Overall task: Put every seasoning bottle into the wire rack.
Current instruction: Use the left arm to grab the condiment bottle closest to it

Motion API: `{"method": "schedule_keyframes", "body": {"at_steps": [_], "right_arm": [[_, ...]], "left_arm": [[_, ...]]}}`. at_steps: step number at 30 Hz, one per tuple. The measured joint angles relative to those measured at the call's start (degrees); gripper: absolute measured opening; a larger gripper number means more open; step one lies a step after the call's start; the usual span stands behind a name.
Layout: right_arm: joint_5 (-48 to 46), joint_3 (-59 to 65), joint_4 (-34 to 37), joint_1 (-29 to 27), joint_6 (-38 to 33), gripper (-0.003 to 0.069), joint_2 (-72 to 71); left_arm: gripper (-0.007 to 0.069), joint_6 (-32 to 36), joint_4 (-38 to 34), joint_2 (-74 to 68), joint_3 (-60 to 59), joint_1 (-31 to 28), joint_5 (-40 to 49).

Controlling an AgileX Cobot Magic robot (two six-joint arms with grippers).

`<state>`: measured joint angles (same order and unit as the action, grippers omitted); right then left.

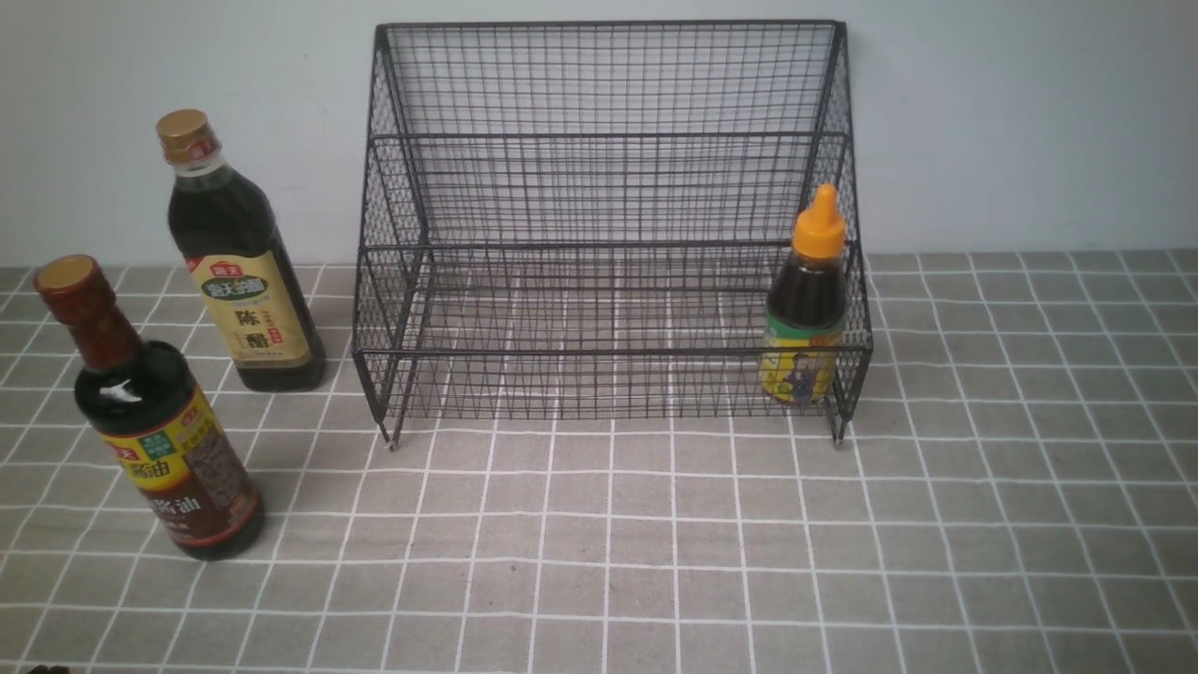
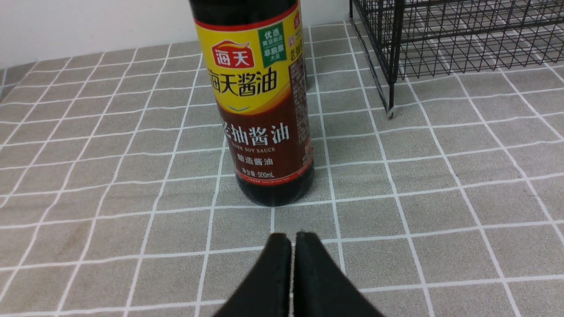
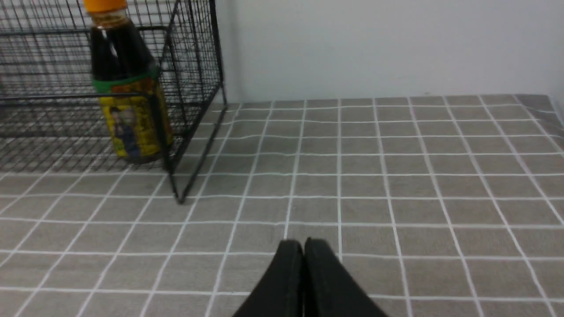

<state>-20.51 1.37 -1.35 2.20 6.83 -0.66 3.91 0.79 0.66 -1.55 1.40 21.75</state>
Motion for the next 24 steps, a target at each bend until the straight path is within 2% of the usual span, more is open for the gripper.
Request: {"method": "schedule_keyframes", "body": {"at_steps": [5, 24], "right_arm": [[-0.39, -0.05, 0.22, -3.36, -0.24, -0.0012, 0.00], [-0.39, -0.05, 0.22, -3.36, -0.25, -0.0012, 0.00]], "left_arm": [[-0.0007, 0.00, 0.00, 0.00, 0.00, 0.00, 0.00], [-0.0007, 0.00, 0.00, 0.00, 0.00, 0.00, 0.00]]}}
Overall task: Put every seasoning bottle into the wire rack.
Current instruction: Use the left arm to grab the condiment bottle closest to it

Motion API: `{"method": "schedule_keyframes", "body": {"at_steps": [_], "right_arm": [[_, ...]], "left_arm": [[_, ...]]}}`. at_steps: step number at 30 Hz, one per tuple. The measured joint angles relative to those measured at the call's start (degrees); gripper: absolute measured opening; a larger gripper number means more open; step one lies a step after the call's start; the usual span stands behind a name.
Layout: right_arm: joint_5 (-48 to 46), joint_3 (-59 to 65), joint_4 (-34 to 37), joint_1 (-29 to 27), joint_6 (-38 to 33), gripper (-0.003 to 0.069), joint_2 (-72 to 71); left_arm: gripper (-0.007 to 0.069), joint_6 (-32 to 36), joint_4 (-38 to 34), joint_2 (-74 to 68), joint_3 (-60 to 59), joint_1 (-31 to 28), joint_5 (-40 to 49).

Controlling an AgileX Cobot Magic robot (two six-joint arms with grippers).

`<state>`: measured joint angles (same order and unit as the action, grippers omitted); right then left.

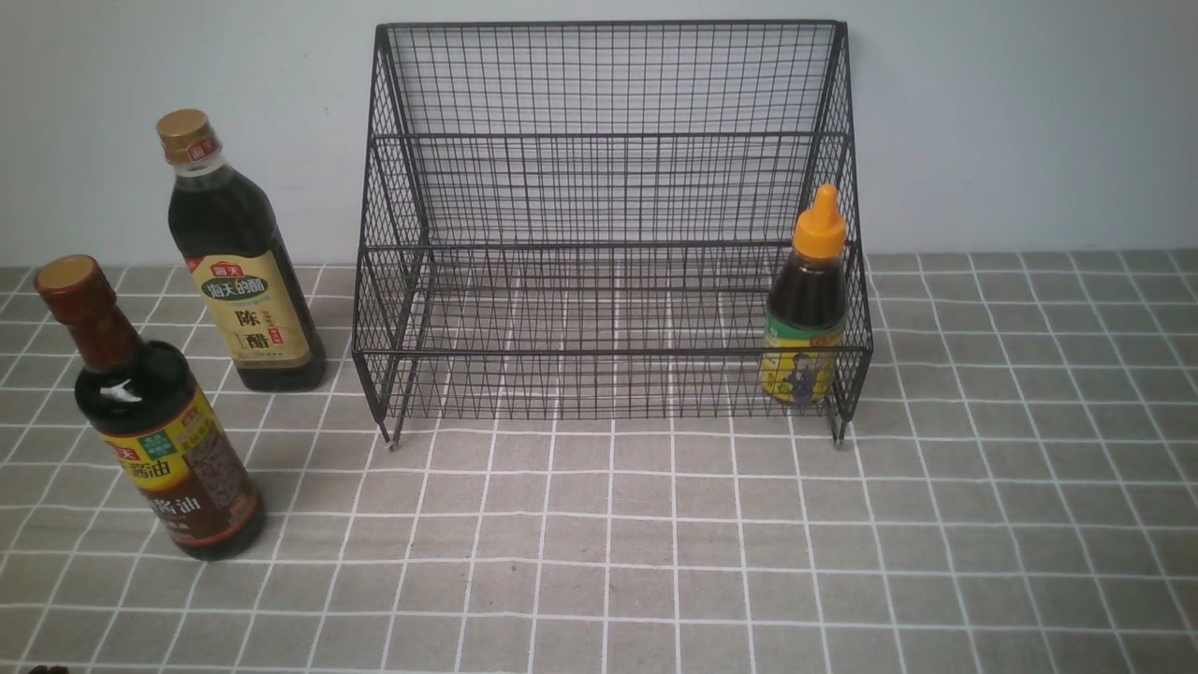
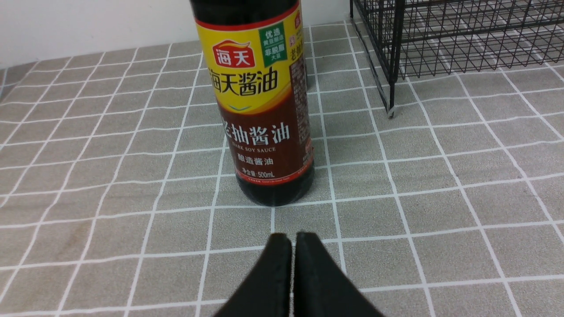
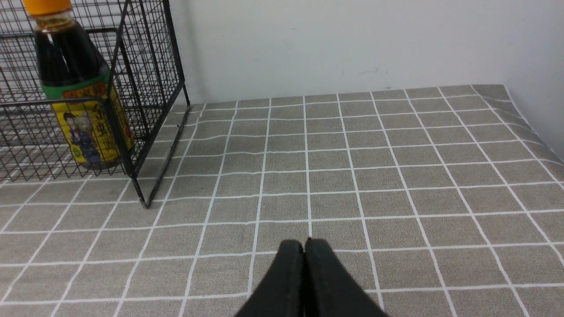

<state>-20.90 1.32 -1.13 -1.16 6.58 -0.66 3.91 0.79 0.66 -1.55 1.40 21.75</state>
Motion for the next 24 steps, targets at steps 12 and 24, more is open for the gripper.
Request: {"method": "schedule_keyframes", "body": {"at_steps": [12, 24], "right_arm": [[0.00, 0.00, 0.00, 0.00, 0.00, -0.0012, 0.00], [0.00, 0.00, 0.00, 0.00, 0.00, -0.0012, 0.00]], "left_arm": [[-0.0007, 0.00, 0.14, 0.00, 0.00, 0.00, -0.12], [-0.0007, -7.64, -22.49, 0.00, -0.08, 0.00, -22.40]]}}
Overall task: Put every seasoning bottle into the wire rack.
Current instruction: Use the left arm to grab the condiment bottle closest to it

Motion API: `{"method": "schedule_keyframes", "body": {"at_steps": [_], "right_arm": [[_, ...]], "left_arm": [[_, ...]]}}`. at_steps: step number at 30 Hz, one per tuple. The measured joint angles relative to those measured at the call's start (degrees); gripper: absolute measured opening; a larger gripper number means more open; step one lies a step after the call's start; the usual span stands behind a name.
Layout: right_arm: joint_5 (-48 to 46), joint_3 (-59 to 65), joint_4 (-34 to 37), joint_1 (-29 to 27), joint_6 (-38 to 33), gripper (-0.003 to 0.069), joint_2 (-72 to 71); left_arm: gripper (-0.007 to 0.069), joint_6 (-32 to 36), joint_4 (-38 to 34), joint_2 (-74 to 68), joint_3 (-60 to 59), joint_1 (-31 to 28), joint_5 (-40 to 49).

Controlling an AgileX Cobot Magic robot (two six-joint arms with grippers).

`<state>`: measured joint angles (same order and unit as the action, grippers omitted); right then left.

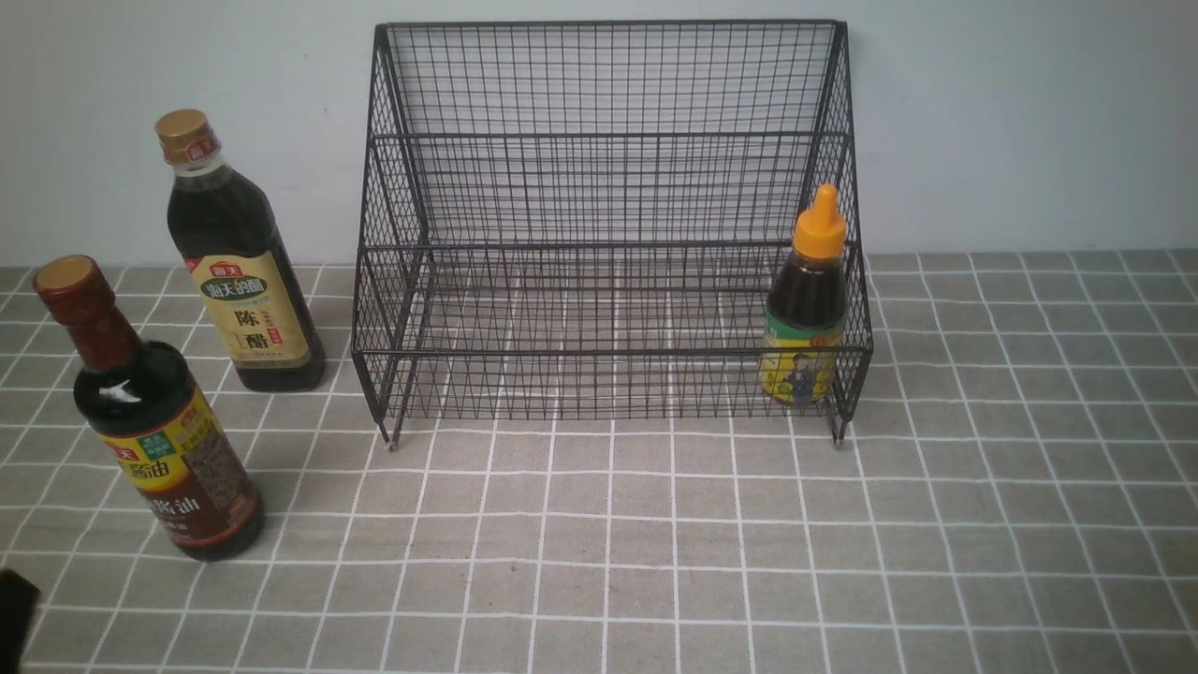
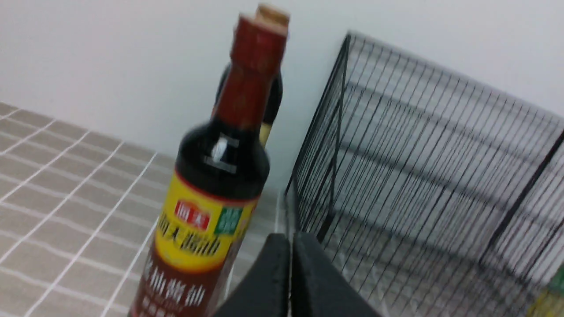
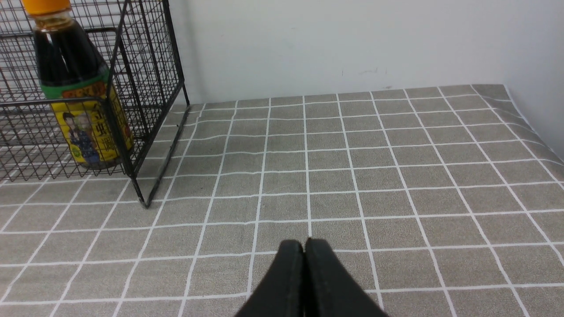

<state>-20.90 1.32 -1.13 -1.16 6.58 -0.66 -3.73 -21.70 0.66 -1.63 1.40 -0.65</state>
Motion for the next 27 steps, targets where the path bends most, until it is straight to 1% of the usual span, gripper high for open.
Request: {"method": "schedule_keyframes", "body": {"at_steps": [2, 4, 5, 7, 11, 12, 13, 14, 15, 17, 19, 20, 22, 23, 25, 27], "right_arm": [[0.00, 0.00, 0.00, 0.00, 0.00, -0.0012, 0.00], [0.00, 0.00, 0.00, 0.00, 0.00, -0.0012, 0.00], [0.00, 0.00, 0.00, 0.00, 0.00, -0.0012, 0.00], [0.00, 0.00, 0.00, 0.00, 0.00, -0.0012, 0.00], [0.00, 0.00, 0.00, 0.00, 0.00, -0.0012, 0.00], [0.00, 0.00, 0.00, 0.00, 0.00, -0.0012, 0.00], [-0.04, 0.00, 0.00, 0.00, 0.00, -0.0012, 0.00], [-0.04, 0.00, 0.00, 0.00, 0.00, -0.0012, 0.00], [-0.04, 0.00, 0.04, 0.00, 0.00, -0.0012, 0.00], [-0.04, 0.00, 0.07, 0.00, 0.00, -0.0012, 0.00], [-0.04, 0.00, 0.07, 0.00, 0.00, -0.0012, 0.00], [-0.04, 0.00, 0.07, 0.00, 0.00, -0.0012, 0.00], [-0.04, 0.00, 0.11, 0.00, 0.00, -0.0012, 0.00], [-0.04, 0.00, 0.11, 0.00, 0.00, -0.0012, 0.00], [-0.04, 0.00, 0.11, 0.00, 0.00, -0.0012, 0.00], [-0.04, 0.00, 0.11, 0.00, 0.00, -0.0012, 0.00]], "left_arm": [[-0.0007, -0.39, -3.66, 0.00, 0.00, 0.00, -8.82], [-0.0007, -0.35, -5.51, 0.00, 2.33, 0.00, -13.27], [-0.0007, -0.29, -5.60, 0.00, 2.76, 0.00, -13.27], [-0.0007, 1.41, -5.40, -1.21, 10.07, 0.00, -10.44], [-0.0007, 4.98, -4.75, -9.30, 22.61, 0.00, 4.20], [-0.0007, 6.60, -4.48, -15.16, 29.60, 0.00, 15.55], [-0.0007, 7.16, -4.42, -18.42, 32.51, 0.00, 20.96], [-0.0007, 7.26, -4.43, -20.08, 33.22, 0.00, 22.30], [-0.0007, 7.74, -3.92, -26.08, 38.61, 0.00, 32.83], [-0.0007, 7.91, -2.07, -34.62, 44.75, 0.00, 44.19], [-0.0007, 7.91, 0.79, -41.78, 49.34, 0.00, 51.10], [-0.0007, 7.91, 2.84, -45.40, 52.78, 0.00, 55.14], [-0.0007, 7.79, 7.96, -52.37, 59.09, 0.00, 60.35], [-0.0007, 7.78, 8.43, -52.92, 59.64, 0.00, 60.72], [-0.0007, 7.36, 13.18, -58.42, 65.38, 0.00, 64.05], [-0.0007, 7.26, 15.44, -61.59, 69.70, 0.00, 66.20]]}}
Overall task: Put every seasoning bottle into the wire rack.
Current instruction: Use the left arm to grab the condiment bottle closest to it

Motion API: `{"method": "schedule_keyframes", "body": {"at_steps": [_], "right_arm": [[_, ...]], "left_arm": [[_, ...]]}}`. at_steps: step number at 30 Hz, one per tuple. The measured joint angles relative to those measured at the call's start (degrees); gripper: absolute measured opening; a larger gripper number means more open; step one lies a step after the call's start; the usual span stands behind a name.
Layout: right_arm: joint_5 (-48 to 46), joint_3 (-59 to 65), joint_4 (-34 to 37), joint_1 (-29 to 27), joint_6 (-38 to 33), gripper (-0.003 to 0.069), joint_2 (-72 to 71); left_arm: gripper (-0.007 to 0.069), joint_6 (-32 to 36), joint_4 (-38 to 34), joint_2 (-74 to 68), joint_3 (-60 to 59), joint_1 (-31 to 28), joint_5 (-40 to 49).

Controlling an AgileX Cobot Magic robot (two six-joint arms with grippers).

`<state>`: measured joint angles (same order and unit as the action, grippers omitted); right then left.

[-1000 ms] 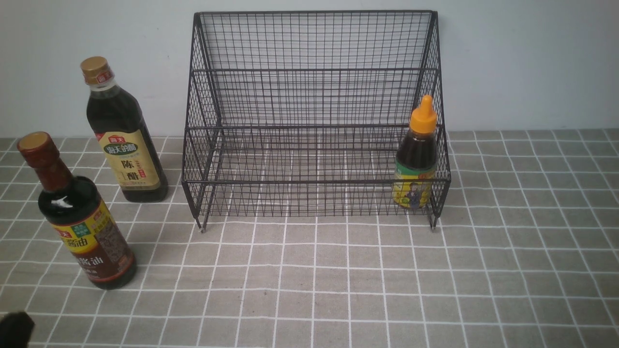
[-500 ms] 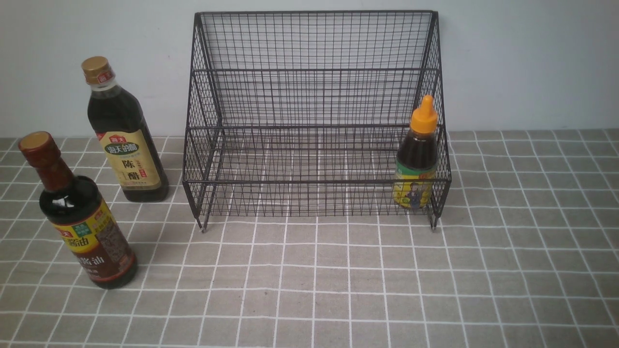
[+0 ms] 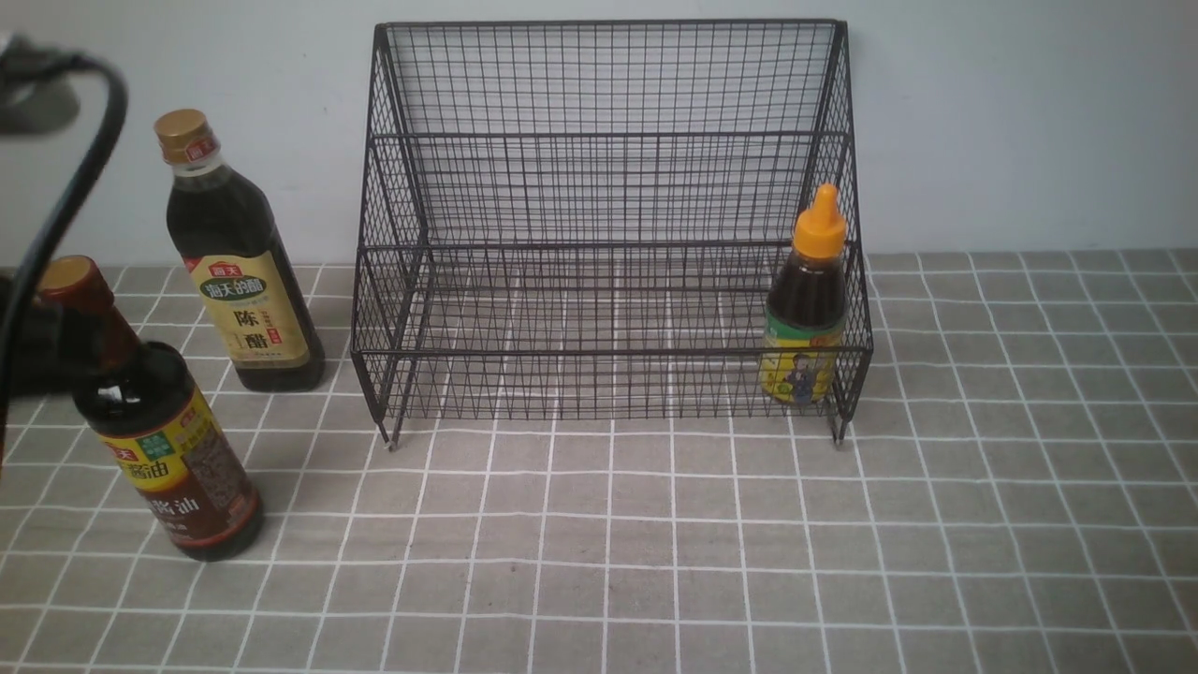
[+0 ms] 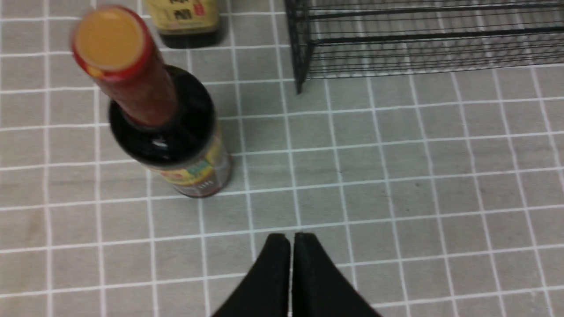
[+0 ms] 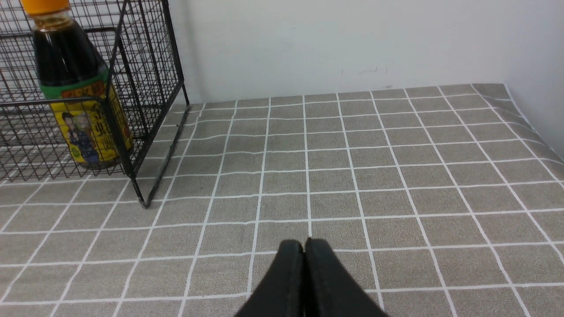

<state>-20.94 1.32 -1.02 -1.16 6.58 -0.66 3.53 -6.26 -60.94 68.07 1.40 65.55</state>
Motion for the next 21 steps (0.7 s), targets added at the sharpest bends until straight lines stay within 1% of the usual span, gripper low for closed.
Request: {"method": "schedule_keyframes", "body": {"at_steps": [3, 6, 9, 13, 15, 17, 18, 20, 21], "right_arm": [[0.00, 0.00, 0.00, 0.00, 0.00, -0.0012, 0.00], [0.00, 0.00, 0.00, 0.00, 0.00, -0.0012, 0.00], [0.00, 0.00, 0.00, 0.00, 0.00, -0.0012, 0.00], [0.00, 0.00, 0.00, 0.00, 0.00, -0.0012, 0.00], [0.00, 0.00, 0.00, 0.00, 0.00, -0.0012, 0.00], [0.00, 0.00, 0.00, 0.00, 0.00, -0.0012, 0.00], [0.00, 0.00, 0.00, 0.00, 0.00, -0.0012, 0.00], [0.00, 0.00, 0.00, 0.00, 0.00, -0.0012, 0.00], [0.00, 0.00, 0.00, 0.00, 0.00, -0.0012, 0.00]], "left_arm": [[-0.0007, -0.32, 2.77, -4.00, 6.11, 0.00, 2.55], [-0.0007, -2.19, 6.26, -9.25, 11.70, 0.00, 4.87], [-0.0007, -4.54, 10.04, -13.14, 15.48, 0.00, 5.71], [0.0003, -5.55, 14.05, -17.64, 17.05, 0.00, 5.87], [0.0034, -5.61, 15.69, -19.41, 17.20, -0.01, 5.48], [0.0090, -5.67, 16.40, -20.75, 17.20, -0.06, 4.63], [0.0097, -5.67, 16.40, -20.86, 17.20, -0.06, 4.57], [0.0202, -5.80, 16.54, -21.93, 17.20, -0.06, 3.98], [0.0223, -5.82, 16.54, -22.06, 17.20, -0.06, 3.87]]}}
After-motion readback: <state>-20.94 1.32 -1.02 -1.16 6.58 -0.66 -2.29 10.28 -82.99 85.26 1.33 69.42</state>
